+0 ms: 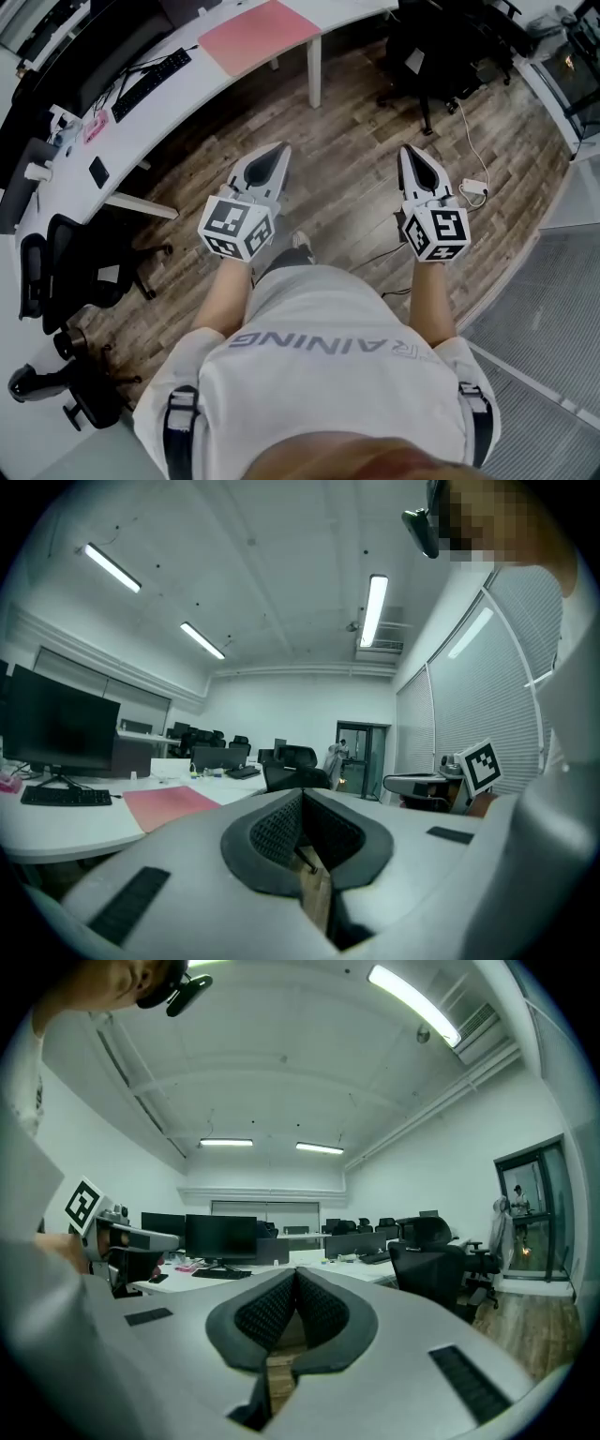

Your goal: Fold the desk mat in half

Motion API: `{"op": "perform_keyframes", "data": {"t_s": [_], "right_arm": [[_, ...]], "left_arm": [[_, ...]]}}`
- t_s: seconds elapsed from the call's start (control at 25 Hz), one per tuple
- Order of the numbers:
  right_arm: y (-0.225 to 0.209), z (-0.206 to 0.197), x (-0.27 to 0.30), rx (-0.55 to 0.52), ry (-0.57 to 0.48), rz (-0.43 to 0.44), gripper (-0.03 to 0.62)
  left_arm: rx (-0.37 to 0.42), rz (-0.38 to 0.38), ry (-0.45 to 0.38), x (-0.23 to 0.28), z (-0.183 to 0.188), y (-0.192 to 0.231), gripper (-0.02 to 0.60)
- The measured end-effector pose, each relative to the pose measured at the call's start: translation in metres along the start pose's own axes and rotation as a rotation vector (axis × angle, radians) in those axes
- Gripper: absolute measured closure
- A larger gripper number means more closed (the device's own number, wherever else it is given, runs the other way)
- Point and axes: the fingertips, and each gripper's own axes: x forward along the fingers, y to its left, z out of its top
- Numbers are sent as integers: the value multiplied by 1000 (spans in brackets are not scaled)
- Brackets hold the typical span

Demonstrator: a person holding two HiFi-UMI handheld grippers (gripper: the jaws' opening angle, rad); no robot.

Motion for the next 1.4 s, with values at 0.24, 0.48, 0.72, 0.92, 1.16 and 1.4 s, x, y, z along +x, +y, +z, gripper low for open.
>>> {"op": "perform_keyframes", "data": {"t_s": [0.24,0.48,0.72,0.92,1.16,1.4], "right_arm": [[-14,5,71,19,17,-27,571],[0,-3,138,22,68,-12,571],[18,-10,190,5,114,43,571],[20,2,230,-13,102,76,571],[9,-4,275,-6,116,125,571],[-17,-9,337,20,120,188,571]], "left_arm": [[-18,-13,21,41,6,57,554],[-31,-11,31,61,9,114,554],[-71,32,17,68,8,161,554],[-86,54,10,79,10,188,554],[-89,104,9,105,11,220,554],[-85,170,30,146,11,249,554]]}}
